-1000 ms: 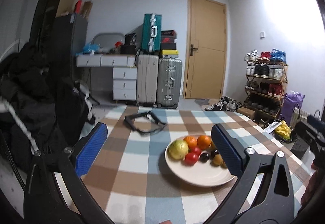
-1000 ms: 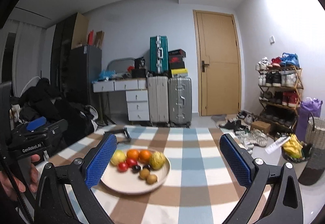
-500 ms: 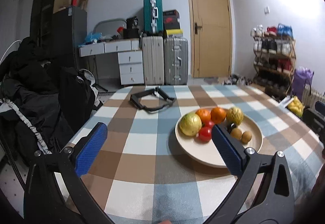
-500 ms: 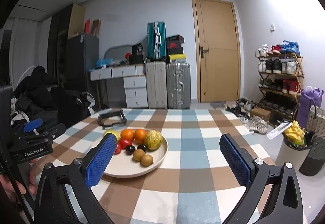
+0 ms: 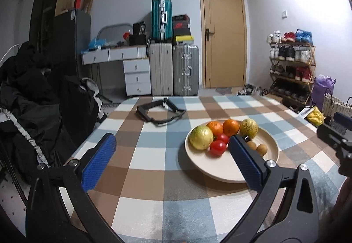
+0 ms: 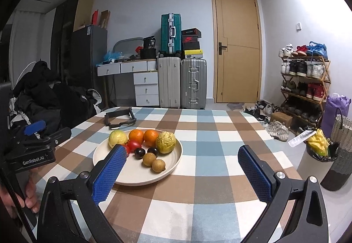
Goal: Organize fruits
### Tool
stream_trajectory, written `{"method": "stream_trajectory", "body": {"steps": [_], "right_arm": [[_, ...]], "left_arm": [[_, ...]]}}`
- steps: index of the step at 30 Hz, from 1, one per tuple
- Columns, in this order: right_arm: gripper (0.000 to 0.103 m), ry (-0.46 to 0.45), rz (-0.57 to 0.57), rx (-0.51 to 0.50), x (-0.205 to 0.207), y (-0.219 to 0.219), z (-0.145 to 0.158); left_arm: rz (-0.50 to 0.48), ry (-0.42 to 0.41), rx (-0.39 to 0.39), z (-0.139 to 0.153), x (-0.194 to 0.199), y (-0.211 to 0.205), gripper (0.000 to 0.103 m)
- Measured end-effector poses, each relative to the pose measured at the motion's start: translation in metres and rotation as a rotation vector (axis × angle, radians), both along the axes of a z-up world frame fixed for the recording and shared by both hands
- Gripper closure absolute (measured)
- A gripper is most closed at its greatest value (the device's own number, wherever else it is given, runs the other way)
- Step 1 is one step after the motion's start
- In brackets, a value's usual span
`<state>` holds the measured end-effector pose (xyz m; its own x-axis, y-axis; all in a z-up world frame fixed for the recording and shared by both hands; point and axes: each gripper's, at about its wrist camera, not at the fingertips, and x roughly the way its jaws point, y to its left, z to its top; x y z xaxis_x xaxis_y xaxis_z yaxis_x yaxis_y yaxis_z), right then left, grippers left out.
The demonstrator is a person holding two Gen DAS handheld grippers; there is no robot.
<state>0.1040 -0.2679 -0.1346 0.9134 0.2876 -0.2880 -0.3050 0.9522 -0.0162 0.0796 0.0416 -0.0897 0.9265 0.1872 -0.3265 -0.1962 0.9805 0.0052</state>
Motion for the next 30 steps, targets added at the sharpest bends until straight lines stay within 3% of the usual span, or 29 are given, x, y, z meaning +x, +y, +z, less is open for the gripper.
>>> {"method": "stream_trajectory", "body": {"steps": [30], "right_arm": [[0.000, 0.000, 0.000, 0.002, 0.0001, -0.0008, -0.0004]], "left_arm": [[0.017, -0.006, -0.013, -0.0009, -0.0013, 0.0061, 0.001]]}}
